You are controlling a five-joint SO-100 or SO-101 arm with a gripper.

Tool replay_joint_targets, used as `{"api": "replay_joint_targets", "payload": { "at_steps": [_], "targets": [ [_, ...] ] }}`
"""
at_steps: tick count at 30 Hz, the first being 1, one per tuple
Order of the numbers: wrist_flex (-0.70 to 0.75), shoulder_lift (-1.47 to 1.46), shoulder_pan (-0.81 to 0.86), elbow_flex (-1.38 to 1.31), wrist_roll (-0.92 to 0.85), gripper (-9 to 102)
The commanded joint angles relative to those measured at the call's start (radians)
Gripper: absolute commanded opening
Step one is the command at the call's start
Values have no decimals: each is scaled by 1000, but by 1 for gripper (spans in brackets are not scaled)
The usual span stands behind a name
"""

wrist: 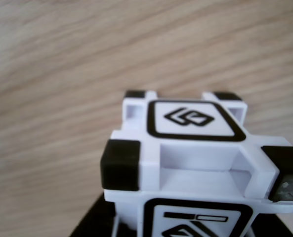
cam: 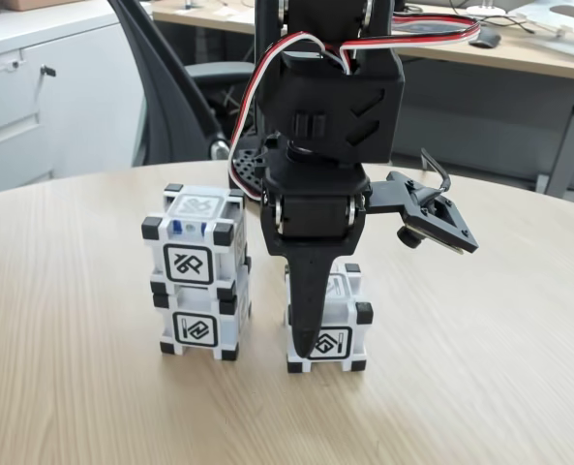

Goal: Stack cubes from left to right.

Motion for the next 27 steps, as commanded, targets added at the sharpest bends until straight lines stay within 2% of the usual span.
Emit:
{"api": "replay_joint_targets", "payload": {
  "at_steps": [1, 3, 13, 27],
  "targets": [
    [-15, 3, 11, -17, 8, 6],
    [-15, 3, 11, -17, 11, 0],
    [-2, 28, 0, -34, 25, 0],
    [2, 313, 2, -34, 6, 0]
  ]
}}
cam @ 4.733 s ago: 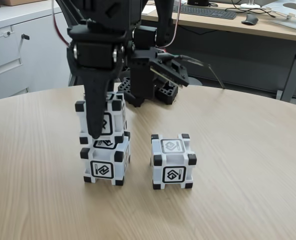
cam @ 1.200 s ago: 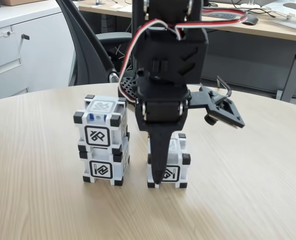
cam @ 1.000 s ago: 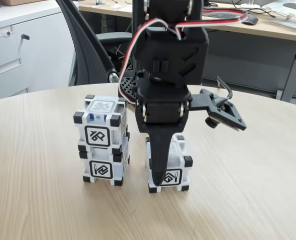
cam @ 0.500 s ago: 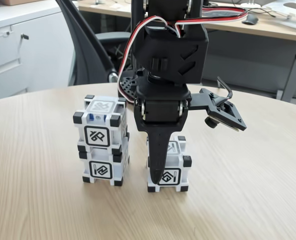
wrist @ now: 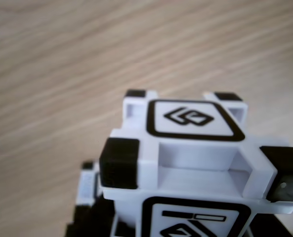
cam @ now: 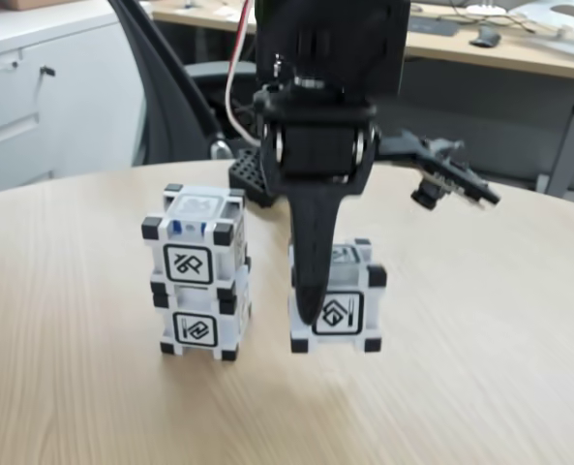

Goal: Stack cubes from left to right.

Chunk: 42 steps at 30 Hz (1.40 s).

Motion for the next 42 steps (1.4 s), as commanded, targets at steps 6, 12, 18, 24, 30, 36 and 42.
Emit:
{"api": "replay_joint_targets", "payload": {
  "at_steps": [6, 12, 18, 24, 30, 36, 42],
  "targets": [
    [0, 225, -6, -35, -38, 0],
    [0, 371, -6, -35, -64, 0],
    [2, 512, 3, -34, -106, 0],
    [2, 531, 8, -31, -144, 0],
    [2, 531, 12, -31, -172, 0],
    [2, 531, 28, -32, -178, 0],
    [2, 529, 124, -32, -221, 0]
  ]
}}
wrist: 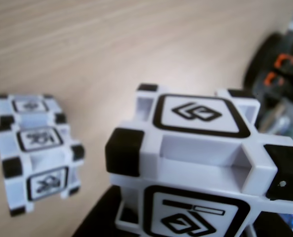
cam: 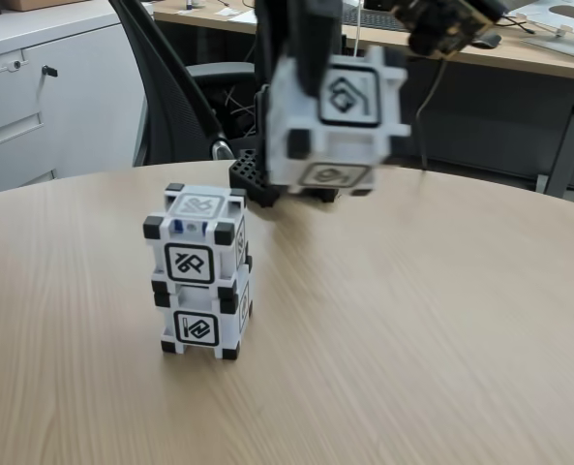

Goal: Stack cubes from left to right.

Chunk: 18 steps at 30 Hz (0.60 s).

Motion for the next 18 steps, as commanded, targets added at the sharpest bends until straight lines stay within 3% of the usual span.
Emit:
{"api": "replay_joint_targets", "payload": {
  "at_steps": [1, 18],
  "targets": [
    [2, 28, 44, -34, -20, 0],
    [5, 34, 222, -20, -40, 0]
  ]
}}
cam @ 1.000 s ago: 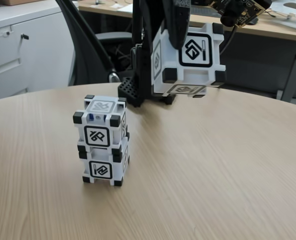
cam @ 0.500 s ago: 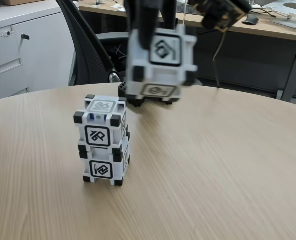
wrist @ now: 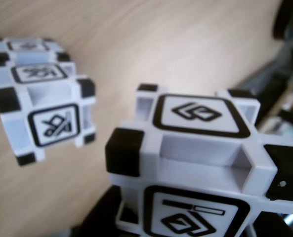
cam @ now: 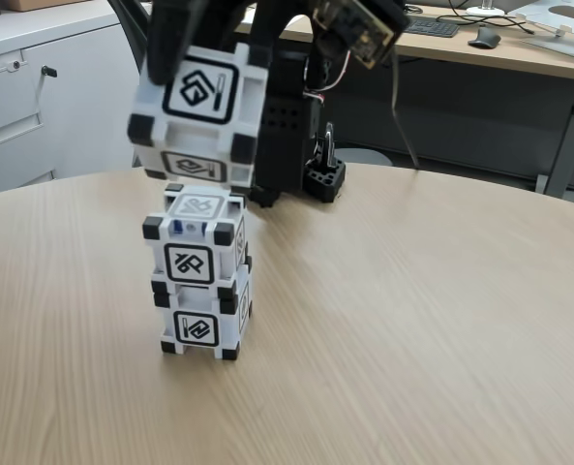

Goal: Stack cubes from left to right.

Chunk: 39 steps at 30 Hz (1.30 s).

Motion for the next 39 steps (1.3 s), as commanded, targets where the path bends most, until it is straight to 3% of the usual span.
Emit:
{"api": "replay_joint_targets", "payload": {
  "at_steps": [1, 12, 39],
  "targets": [
    [5, 32, 8, -20, 23, 0],
    [316, 20, 6, -32, 5, 0],
    [324, 32, 63, -28, -71, 0]
  ]
}}
